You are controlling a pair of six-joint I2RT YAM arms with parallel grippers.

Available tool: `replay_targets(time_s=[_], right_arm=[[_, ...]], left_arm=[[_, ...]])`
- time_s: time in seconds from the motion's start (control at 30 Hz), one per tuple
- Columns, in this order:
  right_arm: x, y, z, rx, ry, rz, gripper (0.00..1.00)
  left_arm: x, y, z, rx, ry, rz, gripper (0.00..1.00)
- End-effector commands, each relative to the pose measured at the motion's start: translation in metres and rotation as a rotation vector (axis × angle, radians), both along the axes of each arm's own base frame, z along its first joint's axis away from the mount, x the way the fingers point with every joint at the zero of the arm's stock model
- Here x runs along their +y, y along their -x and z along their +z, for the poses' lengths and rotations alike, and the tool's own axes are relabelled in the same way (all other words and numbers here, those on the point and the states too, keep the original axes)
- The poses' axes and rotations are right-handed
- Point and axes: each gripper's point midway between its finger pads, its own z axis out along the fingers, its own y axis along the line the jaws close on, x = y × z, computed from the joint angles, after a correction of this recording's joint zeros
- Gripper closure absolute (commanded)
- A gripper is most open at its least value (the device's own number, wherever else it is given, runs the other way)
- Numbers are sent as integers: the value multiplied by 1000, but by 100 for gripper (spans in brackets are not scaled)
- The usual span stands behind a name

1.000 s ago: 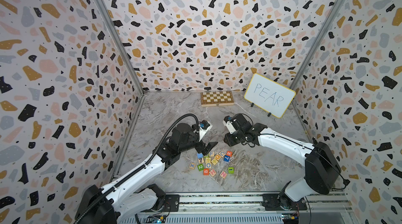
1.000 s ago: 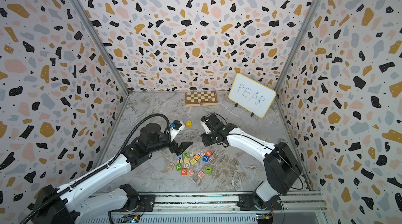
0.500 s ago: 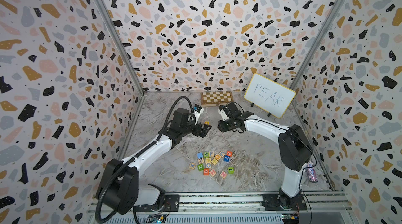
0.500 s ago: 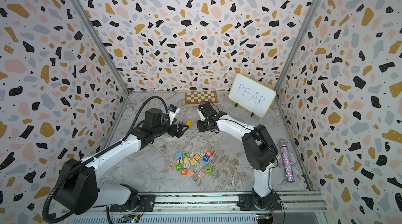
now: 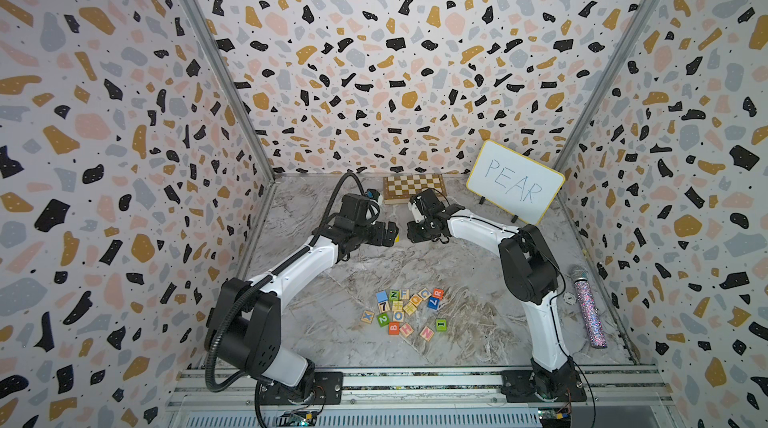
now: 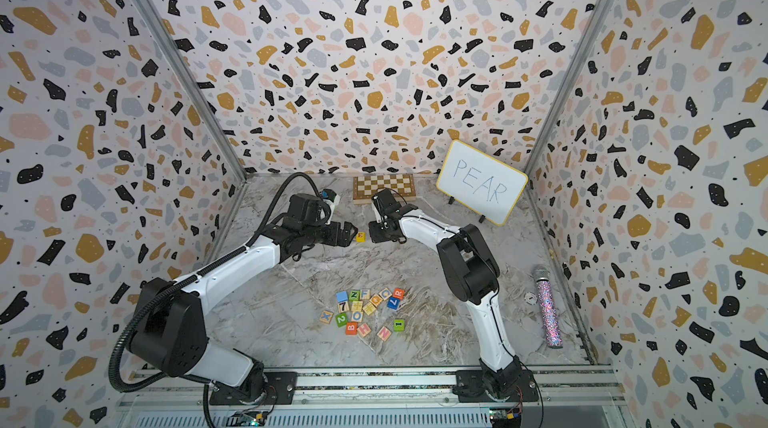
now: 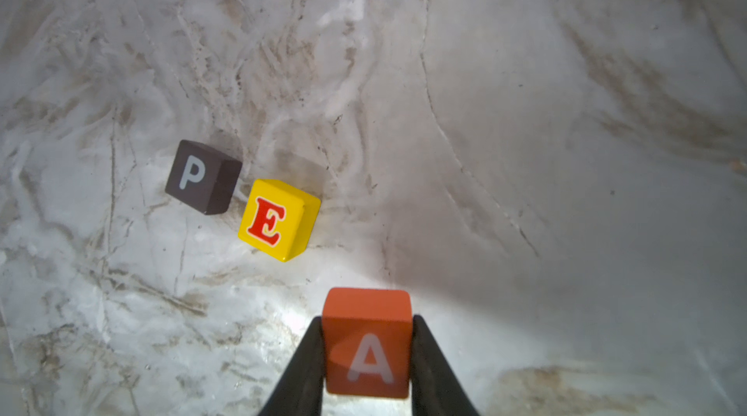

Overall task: Spell the uppercase word “pear” with letter blocks
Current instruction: Place the letter block at the center of the board.

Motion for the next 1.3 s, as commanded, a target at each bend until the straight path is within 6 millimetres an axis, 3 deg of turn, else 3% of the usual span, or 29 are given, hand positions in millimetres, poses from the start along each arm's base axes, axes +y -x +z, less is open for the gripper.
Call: replay_targets(time_s=[0.0,0.2,0.6,1.0,1.27], right_arm=[[-1,-7,9,4,-5,-43,78],[4,-14,-6,34,6,-58,78],[9,-22,-13,42,16,-75,78],[14,-11,-15,66,30,-81,78],[7,-6,-16,77,44,-106,78]], left_arm=[[5,-4,9,-15,0,39,1],[3,-1,6,-4,-8,15,1],[1,1,4,-16,8,-2,1],[1,4,1,-2,5,-3,1],[4,7,1,-12,17,8,1]])
